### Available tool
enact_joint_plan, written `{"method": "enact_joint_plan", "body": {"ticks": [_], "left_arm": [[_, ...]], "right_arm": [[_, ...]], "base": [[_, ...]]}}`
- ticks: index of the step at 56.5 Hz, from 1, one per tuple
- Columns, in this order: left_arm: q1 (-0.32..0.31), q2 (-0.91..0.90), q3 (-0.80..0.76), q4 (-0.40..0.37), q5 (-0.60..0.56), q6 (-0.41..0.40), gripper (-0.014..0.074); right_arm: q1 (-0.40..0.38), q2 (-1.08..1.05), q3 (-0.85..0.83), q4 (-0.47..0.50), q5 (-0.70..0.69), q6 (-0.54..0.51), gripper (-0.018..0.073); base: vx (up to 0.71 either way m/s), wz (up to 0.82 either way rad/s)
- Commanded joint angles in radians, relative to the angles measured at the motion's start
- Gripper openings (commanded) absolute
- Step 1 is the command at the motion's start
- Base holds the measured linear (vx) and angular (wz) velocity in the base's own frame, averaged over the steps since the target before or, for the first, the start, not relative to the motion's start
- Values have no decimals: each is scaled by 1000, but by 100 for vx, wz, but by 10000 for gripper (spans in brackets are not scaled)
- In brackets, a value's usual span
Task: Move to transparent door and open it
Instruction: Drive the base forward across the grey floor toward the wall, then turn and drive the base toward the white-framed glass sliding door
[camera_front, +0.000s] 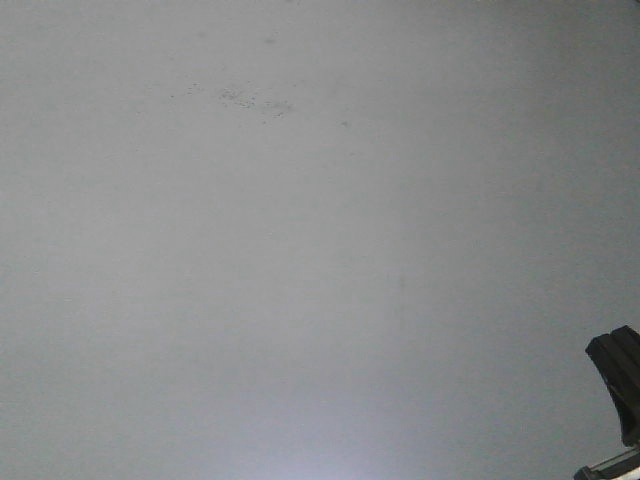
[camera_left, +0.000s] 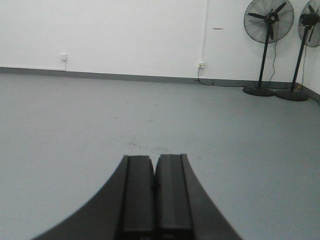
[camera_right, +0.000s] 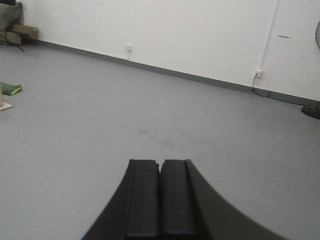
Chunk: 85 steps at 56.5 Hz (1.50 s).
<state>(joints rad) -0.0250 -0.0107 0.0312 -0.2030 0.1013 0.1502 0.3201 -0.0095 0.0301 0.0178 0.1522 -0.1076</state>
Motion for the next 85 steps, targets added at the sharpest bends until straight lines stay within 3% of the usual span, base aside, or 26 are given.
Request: {"method": "enact_joint_plan", "body": {"ticks": [1, 52, 85], "left_arm": [[-6, -15, 15, -5, -83, -1, -6], [-6, -15, 15, -5, -83, -1, -6], [-6, -15, 15, -5, -83, -1, -6]], "right_arm": [[-4, -10, 4, -7, -81, -4, -4], [-4, -9, 4, -7, -82, -4, -4], [-4, -9, 4, -7, -82, -4, -4]], "base": [[40, 20], [46, 24], [49, 53]]}}
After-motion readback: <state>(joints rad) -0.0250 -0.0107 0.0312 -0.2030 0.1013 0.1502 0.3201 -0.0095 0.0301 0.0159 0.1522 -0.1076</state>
